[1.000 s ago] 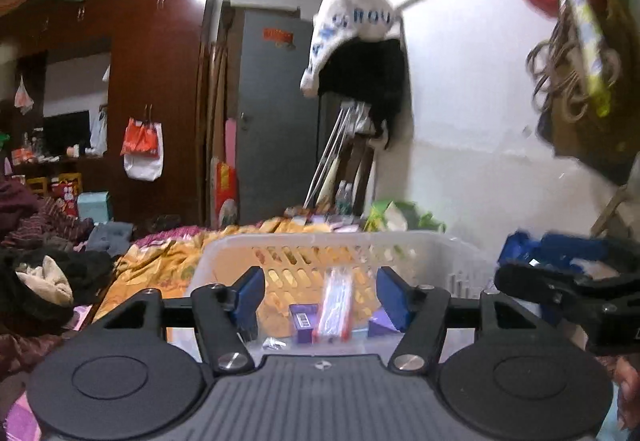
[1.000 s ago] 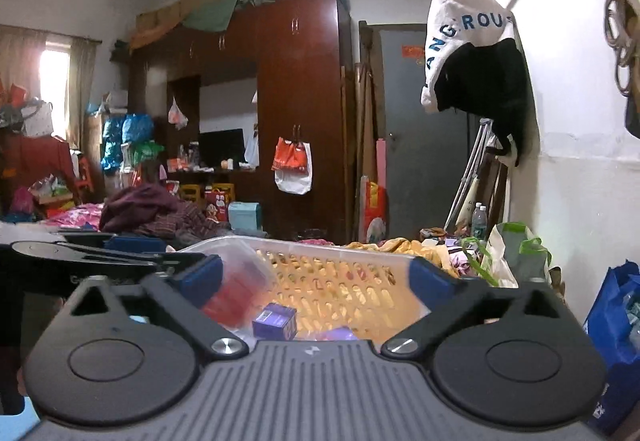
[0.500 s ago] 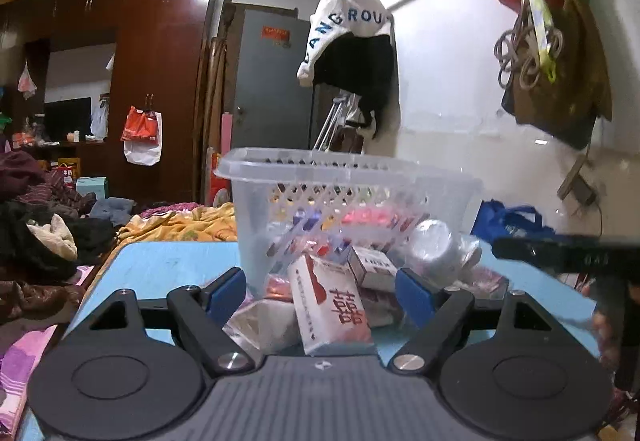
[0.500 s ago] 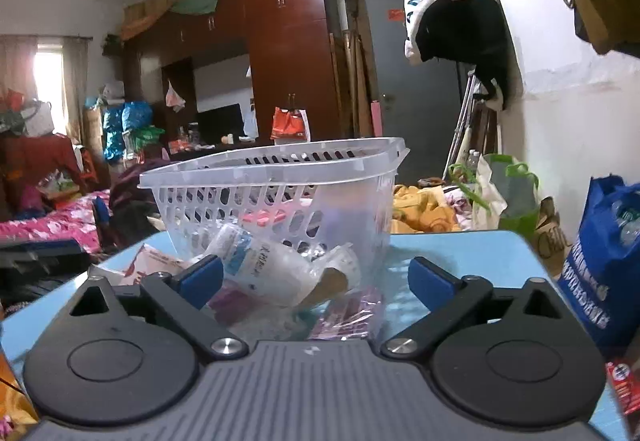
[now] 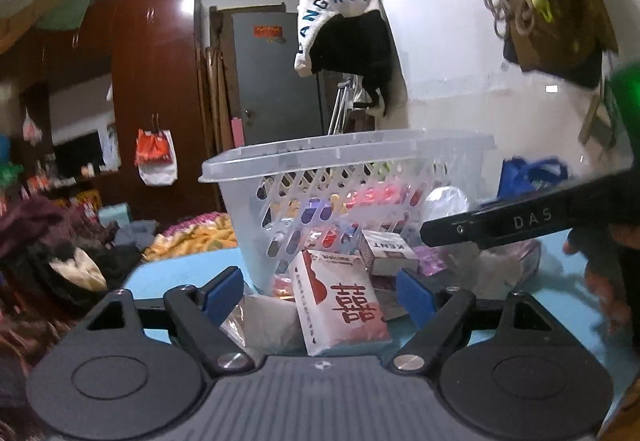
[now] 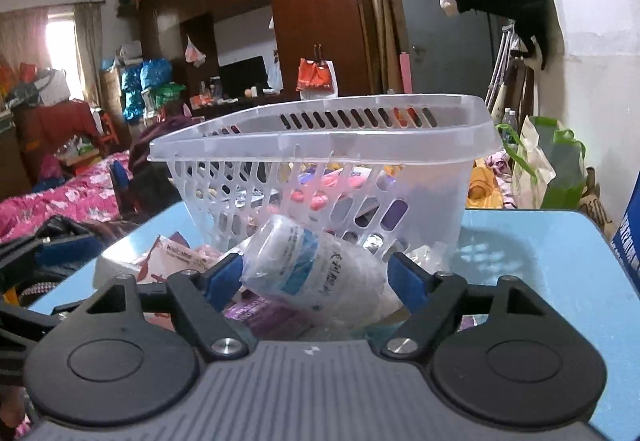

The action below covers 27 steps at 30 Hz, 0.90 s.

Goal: Organize objects

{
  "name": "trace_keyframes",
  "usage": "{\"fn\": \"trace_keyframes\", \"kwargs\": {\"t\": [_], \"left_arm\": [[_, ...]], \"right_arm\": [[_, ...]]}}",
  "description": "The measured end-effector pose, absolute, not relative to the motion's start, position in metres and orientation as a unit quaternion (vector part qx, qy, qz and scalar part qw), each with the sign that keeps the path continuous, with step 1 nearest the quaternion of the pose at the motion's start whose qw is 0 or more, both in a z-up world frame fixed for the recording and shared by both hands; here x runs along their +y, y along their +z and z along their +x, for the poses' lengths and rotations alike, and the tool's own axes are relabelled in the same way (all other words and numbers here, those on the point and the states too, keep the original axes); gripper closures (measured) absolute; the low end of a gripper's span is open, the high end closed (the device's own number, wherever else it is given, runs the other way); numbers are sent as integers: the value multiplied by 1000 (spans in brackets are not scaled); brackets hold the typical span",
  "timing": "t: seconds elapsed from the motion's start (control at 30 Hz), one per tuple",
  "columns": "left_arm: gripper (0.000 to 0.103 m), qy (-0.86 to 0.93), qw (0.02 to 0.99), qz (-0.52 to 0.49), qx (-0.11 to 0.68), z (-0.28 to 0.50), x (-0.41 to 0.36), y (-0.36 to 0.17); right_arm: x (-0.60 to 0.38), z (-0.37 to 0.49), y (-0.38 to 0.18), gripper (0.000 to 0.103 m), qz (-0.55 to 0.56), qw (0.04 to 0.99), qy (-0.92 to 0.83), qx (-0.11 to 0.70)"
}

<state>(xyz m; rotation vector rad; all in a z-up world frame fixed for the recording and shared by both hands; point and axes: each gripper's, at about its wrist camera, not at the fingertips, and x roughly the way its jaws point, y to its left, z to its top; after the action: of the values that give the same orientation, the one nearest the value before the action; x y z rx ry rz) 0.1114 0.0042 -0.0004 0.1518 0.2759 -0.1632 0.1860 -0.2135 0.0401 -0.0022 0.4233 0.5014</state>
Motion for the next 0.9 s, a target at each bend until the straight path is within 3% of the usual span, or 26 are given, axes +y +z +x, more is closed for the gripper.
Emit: {"fn": "trace_keyframes", "kwargs": {"t": [0.2,0.4,0.73,0.77,0.83,0.9], "left_arm": [[17,-91,982,104,125,97,-9,-2],[17,-98,979,120,132,98,-22,-3],[17,-73,958,172,216,123,-42,-10],[18,-71,955,177,226,126,-44,-11],[32,-62,953,182,236,126,-43,-14],[37,-59,954,177,234,122,-40,-15]], "right_arm": [[-213,168,38,24,-48,954,232,183],[-235,149,39,24,-9,957,241,158],[-253,125,39,24,17,961,246,124],[-253,125,38,24,18,962,245,122],[-256,125,35,24,24,961,248,121],[-257,127,34,24,26,960,250,122]]}}
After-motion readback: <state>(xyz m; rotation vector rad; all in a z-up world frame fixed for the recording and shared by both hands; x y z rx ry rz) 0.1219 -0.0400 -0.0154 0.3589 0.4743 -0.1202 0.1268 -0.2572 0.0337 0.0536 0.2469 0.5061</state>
